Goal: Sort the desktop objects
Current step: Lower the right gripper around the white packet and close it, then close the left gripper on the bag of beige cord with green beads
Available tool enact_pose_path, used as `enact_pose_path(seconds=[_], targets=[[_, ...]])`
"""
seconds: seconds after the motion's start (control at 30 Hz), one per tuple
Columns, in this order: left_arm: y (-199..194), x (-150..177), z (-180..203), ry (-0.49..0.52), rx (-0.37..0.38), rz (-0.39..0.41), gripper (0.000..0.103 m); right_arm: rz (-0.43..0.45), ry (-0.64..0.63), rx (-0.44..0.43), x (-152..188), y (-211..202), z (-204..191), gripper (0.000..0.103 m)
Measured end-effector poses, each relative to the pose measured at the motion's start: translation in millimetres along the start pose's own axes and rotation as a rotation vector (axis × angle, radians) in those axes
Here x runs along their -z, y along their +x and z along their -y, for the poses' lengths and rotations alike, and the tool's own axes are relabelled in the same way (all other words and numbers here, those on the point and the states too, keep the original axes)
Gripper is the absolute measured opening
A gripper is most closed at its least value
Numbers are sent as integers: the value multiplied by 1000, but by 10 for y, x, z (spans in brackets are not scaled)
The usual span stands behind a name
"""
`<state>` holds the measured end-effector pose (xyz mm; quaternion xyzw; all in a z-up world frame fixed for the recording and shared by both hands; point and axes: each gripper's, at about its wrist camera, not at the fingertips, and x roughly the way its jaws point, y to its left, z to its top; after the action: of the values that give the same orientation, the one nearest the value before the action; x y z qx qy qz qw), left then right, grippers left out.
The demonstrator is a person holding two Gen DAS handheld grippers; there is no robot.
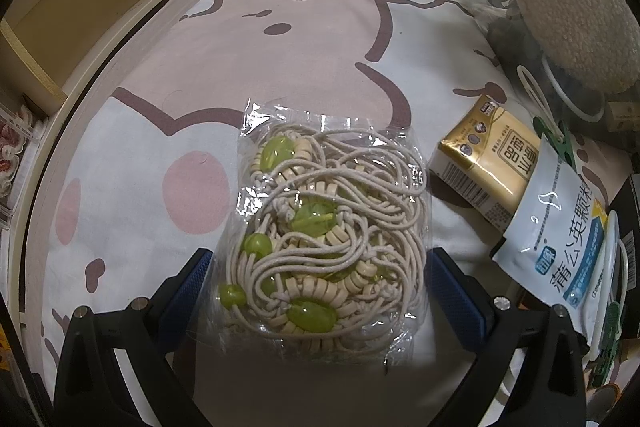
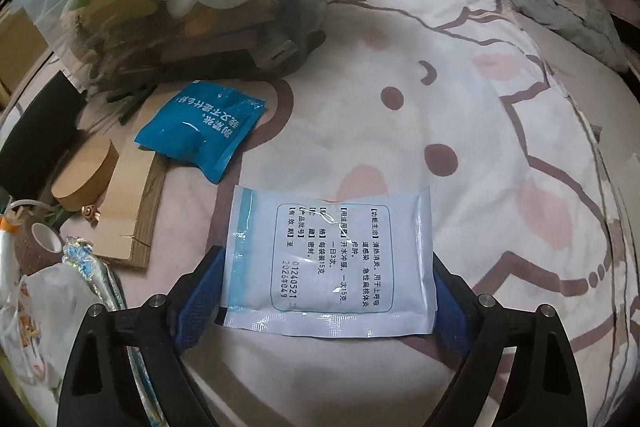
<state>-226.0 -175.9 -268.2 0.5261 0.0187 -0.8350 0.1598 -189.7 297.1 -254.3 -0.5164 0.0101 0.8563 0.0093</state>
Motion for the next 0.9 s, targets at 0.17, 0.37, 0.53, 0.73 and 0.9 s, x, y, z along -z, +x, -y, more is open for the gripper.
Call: enact_pose_path(seconds=[0.17, 0.37, 0.53, 0.73, 0.9], targets=[[-12, -3, -39, -11, 26, -7, 103, -4, 52, 15, -10, 82, -26, 103], [-20, -46, -65, -32, 46, -11, 103, 6, 78, 0, -2, 84, 6, 103], [-48, -94, -94, -53, 50, 2, 103, 29, 84, 3, 13, 90, -1, 103], [-37, -146, -135, -78, 36, 10, 103, 25, 92, -4, -2, 85, 13, 103], [-8, -144, -69, -46, 16, -1, 103, 25, 90, 0, -21, 85, 7, 103]])
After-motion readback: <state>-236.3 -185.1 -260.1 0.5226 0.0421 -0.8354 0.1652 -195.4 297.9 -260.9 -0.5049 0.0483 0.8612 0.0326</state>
